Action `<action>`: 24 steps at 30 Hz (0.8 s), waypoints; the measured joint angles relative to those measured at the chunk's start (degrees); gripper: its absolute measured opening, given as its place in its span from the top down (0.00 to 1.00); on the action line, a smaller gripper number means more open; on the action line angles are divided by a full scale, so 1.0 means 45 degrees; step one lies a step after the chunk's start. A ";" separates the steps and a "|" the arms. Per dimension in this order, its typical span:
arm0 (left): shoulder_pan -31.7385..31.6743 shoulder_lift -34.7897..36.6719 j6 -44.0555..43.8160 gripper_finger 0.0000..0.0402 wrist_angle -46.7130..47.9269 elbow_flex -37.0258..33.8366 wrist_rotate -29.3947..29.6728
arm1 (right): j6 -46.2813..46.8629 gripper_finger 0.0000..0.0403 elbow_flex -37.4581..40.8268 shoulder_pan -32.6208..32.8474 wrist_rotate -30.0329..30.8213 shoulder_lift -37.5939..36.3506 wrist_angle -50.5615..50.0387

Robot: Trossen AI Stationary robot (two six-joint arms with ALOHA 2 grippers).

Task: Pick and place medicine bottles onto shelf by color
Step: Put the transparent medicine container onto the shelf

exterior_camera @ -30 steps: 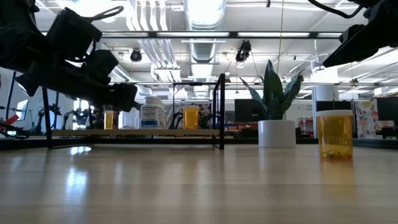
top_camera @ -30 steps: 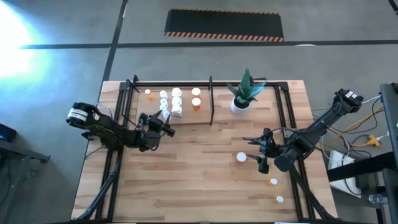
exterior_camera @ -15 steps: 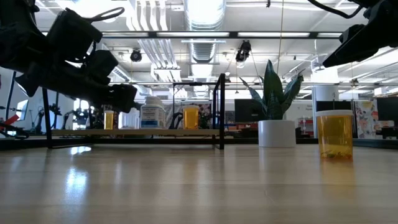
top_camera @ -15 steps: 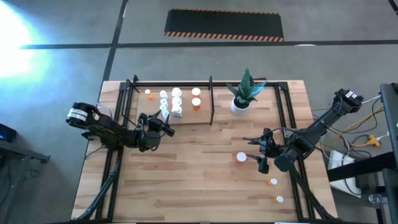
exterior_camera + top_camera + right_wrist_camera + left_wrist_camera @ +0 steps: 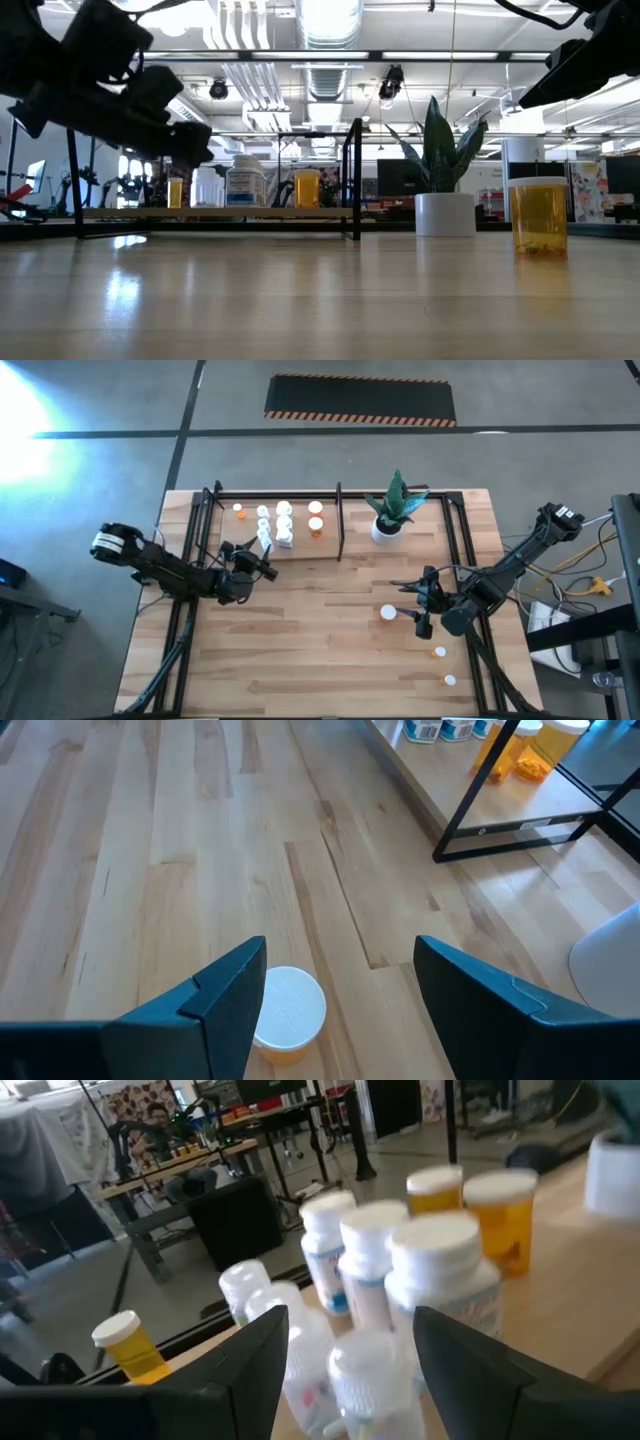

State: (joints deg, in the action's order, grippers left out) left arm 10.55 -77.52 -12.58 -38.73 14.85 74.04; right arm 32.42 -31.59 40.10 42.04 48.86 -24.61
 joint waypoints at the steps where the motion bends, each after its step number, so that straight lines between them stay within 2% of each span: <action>1: 0.0033 0.0262 0.0000 0.50 0.0021 0.0000 0.0005 | 0.0000 0.39 0.0000 0.0002 0.0000 0.0000 0.0002; 5: 0.0119 0.1395 0.0261 0.50 0.0071 0.0062 -0.0103 | 0.0000 0.39 0.0000 0.0000 0.0000 0.0000 0.0002; 9: 0.0106 0.2340 0.1235 0.53 0.0071 0.0549 -0.1320 | -0.0004 0.39 0.0000 0.0002 0.0000 0.0000 0.0002; 12: 0.0041 0.2784 0.1610 0.62 0.0777 0.1221 -0.2591 | -0.0005 0.39 0.0000 0.0000 0.0005 -0.0002 0.0005; 15: -0.0203 0.3128 0.0842 0.76 0.3824 0.2319 -0.3741 | 0.0022 0.39 0.0005 0.0000 0.0005 -0.0002 0.0014; 19: -0.0943 0.3261 -0.1639 0.96 0.9138 0.3995 -0.5316 | 0.0034 0.39 0.0005 0.0000 0.0005 0.0000 0.0012; 22: -0.1657 0.3261 -0.3122 0.98 1.2184 0.5013 -0.6268 | 0.0034 0.39 0.0005 0.0000 0.0005 -0.0001 0.0011; 24: -0.2078 0.3261 -0.3622 0.98 1.3389 0.5447 -0.6709 | 0.0029 0.39 0.0005 0.0001 0.0003 0.0000 0.0009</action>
State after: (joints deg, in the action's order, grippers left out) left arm 1.20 -62.85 -28.88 21.52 39.36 43.85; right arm 32.56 -31.57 40.10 42.06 48.86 -24.57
